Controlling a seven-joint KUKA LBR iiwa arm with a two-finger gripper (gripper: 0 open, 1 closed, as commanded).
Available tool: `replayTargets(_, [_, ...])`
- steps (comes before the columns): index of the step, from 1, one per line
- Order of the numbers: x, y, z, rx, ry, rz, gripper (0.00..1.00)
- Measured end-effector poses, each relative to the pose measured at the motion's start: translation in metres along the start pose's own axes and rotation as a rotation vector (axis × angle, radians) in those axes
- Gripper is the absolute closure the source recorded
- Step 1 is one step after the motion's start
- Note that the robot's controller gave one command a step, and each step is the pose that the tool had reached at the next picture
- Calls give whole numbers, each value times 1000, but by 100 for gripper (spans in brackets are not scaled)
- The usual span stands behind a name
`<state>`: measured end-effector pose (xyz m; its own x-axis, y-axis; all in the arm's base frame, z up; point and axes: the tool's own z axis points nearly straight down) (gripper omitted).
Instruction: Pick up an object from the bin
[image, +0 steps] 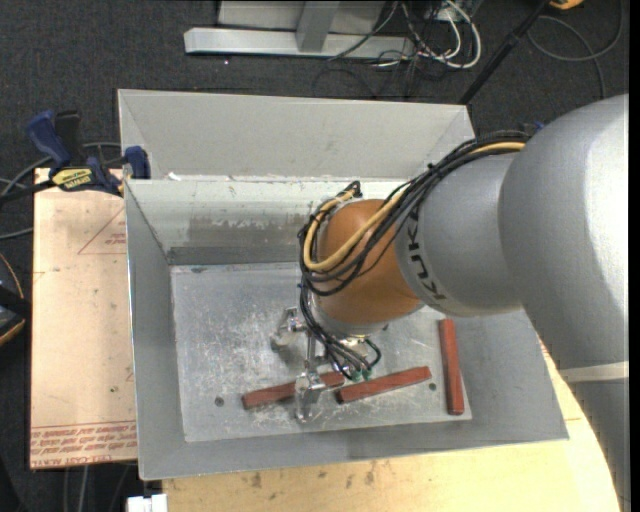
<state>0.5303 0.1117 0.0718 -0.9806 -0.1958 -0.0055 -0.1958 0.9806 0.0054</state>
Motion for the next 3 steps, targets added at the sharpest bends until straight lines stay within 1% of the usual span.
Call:
replayTargets(1, [29, 30, -6, 6, -16, 21, 100])
replayTargets(3, [28, 30, -7, 6, -13, 22, 100])
